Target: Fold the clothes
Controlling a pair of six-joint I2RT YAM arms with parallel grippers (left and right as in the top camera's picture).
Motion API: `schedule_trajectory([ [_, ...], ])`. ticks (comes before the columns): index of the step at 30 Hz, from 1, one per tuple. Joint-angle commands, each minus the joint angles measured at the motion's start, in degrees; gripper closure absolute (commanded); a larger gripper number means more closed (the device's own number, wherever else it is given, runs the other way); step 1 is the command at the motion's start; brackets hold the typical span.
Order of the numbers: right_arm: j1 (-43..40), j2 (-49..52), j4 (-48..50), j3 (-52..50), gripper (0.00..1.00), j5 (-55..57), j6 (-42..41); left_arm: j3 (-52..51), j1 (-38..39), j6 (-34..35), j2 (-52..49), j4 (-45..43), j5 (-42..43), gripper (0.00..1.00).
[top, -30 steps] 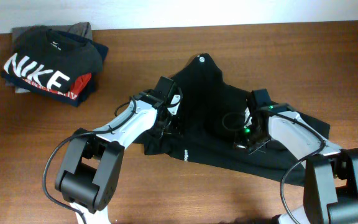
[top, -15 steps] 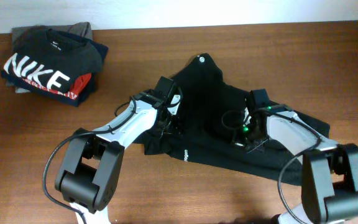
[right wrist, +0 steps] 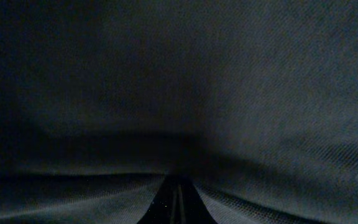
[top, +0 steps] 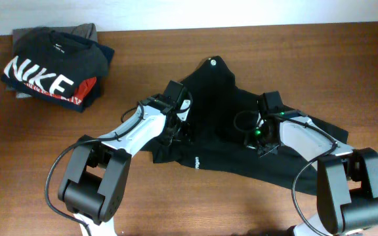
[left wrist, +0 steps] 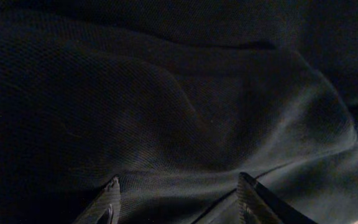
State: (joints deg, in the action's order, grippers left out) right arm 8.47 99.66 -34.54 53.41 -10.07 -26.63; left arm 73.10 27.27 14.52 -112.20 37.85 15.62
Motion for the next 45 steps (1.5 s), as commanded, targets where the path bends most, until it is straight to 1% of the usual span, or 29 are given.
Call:
schedule_trajectory([
  [1, 0.04, 1.86, 1.38, -0.37, 0.96, 10.08, -2.73, 0.44, -0.15, -0.46, -0.74, -0.11, -1.46, 0.40],
  [5, -0.28, 1.86, 0.61, -0.35, 0.96, 14.84, -5.53, 0.46, -0.15, -0.44, -0.74, -0.11, -1.49, 0.40],
  [9, -2.71, 1.79, -2.40, 0.42, 0.96, 13.05, -7.04, 0.44, -0.15, -0.44, -0.74, 0.07, -1.46, 0.41],
  [10, -3.30, 1.73, -3.63, 0.96, 0.96, 12.44, -6.88, 0.48, -0.17, -0.46, -0.72, 0.04, -1.46, 0.47],
  [11, -3.74, 1.55, -4.79, 1.53, 0.96, 11.91, -6.64, 0.66, -0.22, -0.46, -0.70, 0.04, -1.46, 0.57],
  [12, -4.13, 1.33, -6.40, 2.34, 0.96, 11.78, -6.64, 1.14, -0.22, -0.48, -0.66, 0.20, -1.46, 0.72],
  [13, -4.50, 1.03, -8.55, 3.48, 0.96, 11.82, -6.60, 1.75, -0.22, -0.52, -0.59, 0.55, -1.62, 0.81],
  [14, -4.83, 0.72, -10.14, 4.46, 0.96, 11.82, -5.95, 2.43, -0.22, -0.50, -0.50, 0.90, -2.14, 0.82],
  [15, -5.07, 0.31, -12.24, 5.86, 0.96, 11.85, -5.03, 3.23, -0.26, -0.48, -0.28, 1.49, -3.02, 0.81],
  [17, -5.53, -0.74, -17.09, 9.05, 0.96, 11.89, -3.69, 5.70, -0.85, -0.48, 0.50, 4.13, -5.40, 0.75],
  [20, -5.62, -2.34, -22.99, 13.31, 0.96, 12.26, -3.61, 9.14, -1.99, -0.50, 2.19, 8.50, -9.22, 0.73],
  [23, -5.62, -3.32, -27.10, 16.24, 0.96, 12.26, -3.61, 10.97, -2.73, -0.50, 3.63, 10.97, -11.67, 0.67],
  [24, -5.62, -3.48, -28.33, 16.85, 0.96, 12.28, -3.63, 11.13, -2.89, -0.46, 3.96, 11.30, -11.54, 0.54],
  [25, -5.68, -3.61, -29.75, 17.29, 0.96, 12.26, -3.65, 11.13, -3.06, -0.48, 4.15, 11.50, -11.04, 0.44],
  [26, -5.70, -3.72, -30.75, 17.33, 0.96, 12.26, -3.67, 11.13, -3.19, -0.48, 4.20, 11.91, -10.43, 0.39],
  [28, -6.12, -3.74, -33.00, 17.18, 0.96, 12.26, -4.15, 11.08, -3.17, -0.48, 4.17, 13.31, -9.16, 0.41],
  [32, -7.54, -3.74, -33.99, 15.61, 0.96, 12.48, -5.84, 10.08, -2.97, -0.50, 4.07, 14.51, -5.81, 0.59],
  [35, -9.18, -3.74, -33.62, 13.84, 0.96, 12.44, -5.86, 9.16, -2.73, -0.48, 3.41, 14.14, -5.73, 0.74],
  [41, -13.73, -3.74, -33.40, 10.32, 0.96, 12.46, -5.79, 7.91, -2.25, -0.85, 0.04, 13.18, -3.39, 0.94],
  [45, -16.31, -3.74, -32.46, 7.98, 0.96, 12.46, -5.77, 7.91, -2.25, -2.69, -2.40, 13.16, -1.99, 0.96],
])
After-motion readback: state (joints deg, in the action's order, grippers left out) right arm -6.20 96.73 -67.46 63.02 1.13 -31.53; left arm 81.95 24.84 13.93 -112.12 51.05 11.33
